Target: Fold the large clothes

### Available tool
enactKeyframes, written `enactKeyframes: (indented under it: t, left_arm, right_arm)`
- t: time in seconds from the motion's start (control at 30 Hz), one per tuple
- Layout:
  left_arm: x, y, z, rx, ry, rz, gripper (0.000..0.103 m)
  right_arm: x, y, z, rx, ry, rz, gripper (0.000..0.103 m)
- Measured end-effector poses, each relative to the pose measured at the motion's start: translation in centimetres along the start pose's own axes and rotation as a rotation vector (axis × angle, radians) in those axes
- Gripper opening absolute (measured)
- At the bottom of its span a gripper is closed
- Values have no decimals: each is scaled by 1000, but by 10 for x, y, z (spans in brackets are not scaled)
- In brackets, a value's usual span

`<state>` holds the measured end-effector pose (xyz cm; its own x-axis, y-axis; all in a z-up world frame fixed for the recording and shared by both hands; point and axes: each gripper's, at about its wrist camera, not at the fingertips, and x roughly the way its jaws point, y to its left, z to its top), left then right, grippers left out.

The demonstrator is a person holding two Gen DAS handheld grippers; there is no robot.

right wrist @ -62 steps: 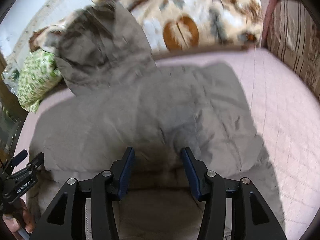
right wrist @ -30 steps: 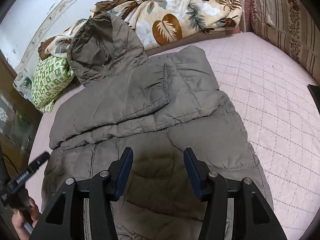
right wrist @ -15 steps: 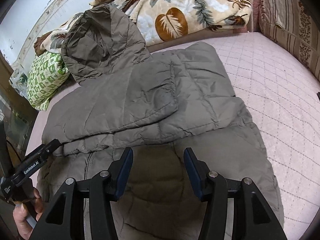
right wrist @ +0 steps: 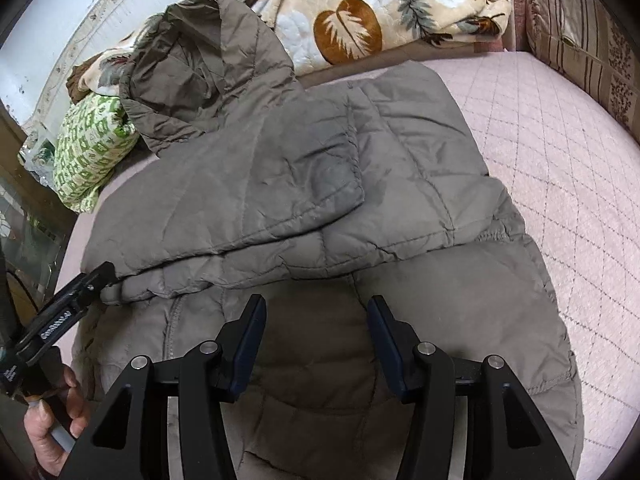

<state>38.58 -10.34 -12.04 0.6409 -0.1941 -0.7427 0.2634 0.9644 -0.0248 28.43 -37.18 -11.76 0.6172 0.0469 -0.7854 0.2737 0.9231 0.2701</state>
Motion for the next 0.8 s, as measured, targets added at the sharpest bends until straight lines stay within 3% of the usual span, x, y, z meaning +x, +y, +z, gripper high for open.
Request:
enactKeyframes:
  t: [0.4, 0.6, 0.67, 0.8]
  left_arm:
    - [-9, -3, -1, 9, -24, -9, 82]
    - [-24, 3, -2, -18, -48, -30, 82]
    - [-28, 6, -2, -28, -56, -34, 82]
    - [-31, 16, 0, -69, -52, -61, 82]
  right_arm:
    - [-91, 23, -7, 29, -170, 45, 57]
    - [-144, 82, -22, -20, -181, 162, 57]
    - [-172, 104, -19, -34, -211, 224, 58]
    - [-208, 138, -15, -79, -263, 267, 64]
